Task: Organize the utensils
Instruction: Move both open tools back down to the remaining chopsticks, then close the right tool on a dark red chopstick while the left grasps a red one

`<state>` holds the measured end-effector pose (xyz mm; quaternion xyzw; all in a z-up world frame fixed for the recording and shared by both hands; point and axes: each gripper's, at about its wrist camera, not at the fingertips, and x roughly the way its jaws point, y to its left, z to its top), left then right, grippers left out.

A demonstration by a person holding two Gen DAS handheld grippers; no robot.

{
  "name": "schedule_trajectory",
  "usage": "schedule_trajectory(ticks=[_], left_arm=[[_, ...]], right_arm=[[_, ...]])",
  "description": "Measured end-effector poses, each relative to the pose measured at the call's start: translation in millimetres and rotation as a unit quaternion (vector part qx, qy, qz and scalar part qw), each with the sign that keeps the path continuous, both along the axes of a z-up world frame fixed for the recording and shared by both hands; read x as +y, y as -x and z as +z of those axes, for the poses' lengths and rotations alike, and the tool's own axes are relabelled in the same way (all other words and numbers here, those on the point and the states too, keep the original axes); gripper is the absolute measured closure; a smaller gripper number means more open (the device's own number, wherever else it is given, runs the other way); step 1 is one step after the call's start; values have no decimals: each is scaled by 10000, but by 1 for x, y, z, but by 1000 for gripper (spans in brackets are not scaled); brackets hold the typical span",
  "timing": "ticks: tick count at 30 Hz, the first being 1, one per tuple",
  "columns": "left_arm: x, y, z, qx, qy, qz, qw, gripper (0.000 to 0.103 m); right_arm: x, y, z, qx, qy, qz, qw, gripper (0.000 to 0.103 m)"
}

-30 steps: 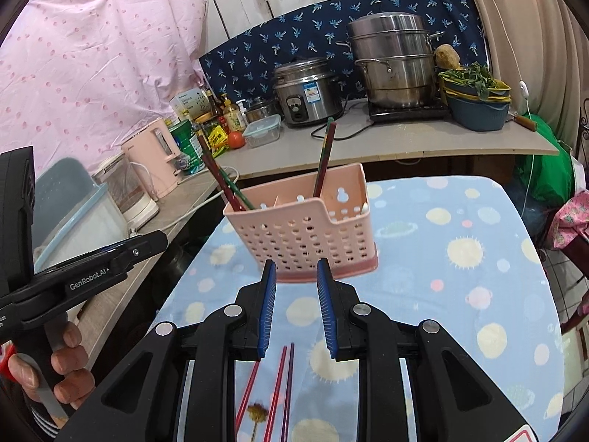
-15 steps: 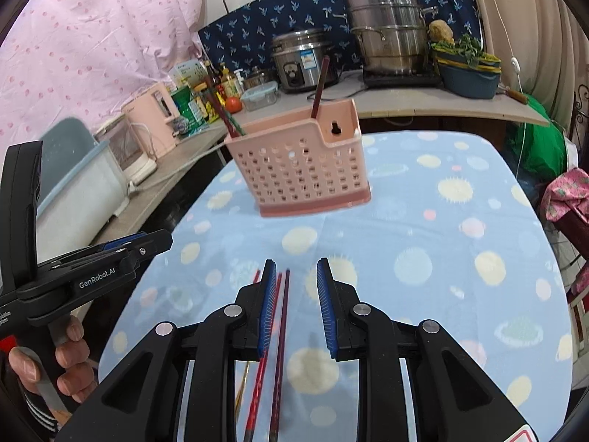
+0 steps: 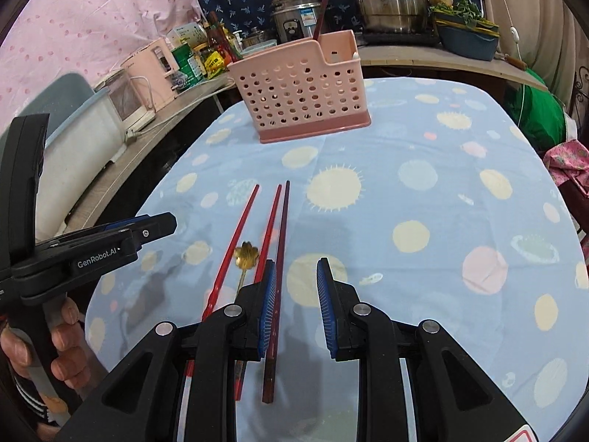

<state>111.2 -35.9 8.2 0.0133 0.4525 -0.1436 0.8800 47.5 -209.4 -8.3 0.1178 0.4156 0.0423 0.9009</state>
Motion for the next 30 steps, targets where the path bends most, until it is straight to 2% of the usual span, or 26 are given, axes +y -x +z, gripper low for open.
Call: schedule_trajectory(ticks=[5, 9, 25, 30], left_arm=[[2, 12, -12, 146, 11, -55, 9999, 66], [5, 23, -21, 195, -9, -55, 9998, 55], [9, 56, -49, 439, -144, -242, 9986, 55], [5, 66, -52, 465, -167, -351, 9982, 51]], right_arm=[[10, 11, -15, 179, 49, 101, 9998, 80], [17, 19, -25, 308, -6, 170, 9994, 80], [34, 36, -47, 461, 202, 275, 9984, 80], [38, 38, -48, 400, 509, 279, 9975, 88]])
